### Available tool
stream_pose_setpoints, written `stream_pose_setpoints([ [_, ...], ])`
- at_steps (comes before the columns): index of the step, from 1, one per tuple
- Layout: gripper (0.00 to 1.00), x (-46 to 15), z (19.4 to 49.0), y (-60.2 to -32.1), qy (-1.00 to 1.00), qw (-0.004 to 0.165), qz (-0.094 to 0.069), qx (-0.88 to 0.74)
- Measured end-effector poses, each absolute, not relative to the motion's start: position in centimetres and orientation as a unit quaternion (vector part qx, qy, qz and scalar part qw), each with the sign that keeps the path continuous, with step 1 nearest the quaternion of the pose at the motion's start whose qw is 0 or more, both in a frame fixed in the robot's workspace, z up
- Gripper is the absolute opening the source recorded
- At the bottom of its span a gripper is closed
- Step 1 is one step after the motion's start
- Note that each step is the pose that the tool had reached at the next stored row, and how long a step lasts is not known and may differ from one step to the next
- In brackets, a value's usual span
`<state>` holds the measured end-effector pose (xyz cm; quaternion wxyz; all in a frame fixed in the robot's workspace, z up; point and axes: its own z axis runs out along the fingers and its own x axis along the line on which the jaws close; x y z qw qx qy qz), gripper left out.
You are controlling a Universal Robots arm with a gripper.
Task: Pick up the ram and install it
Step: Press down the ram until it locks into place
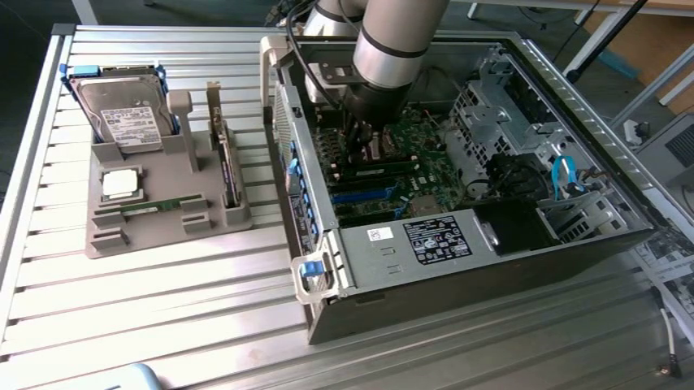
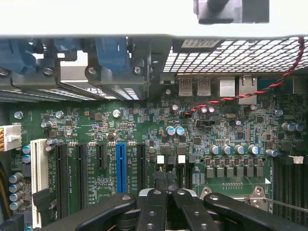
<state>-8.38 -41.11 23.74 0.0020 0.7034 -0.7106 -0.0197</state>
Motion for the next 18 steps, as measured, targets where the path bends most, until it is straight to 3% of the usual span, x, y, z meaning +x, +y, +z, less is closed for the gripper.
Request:
stream_pose_setpoints([
  [18,0.11,-8.38,23.33,-41.25,-0.711,0.002,-0.02,0.703],
])
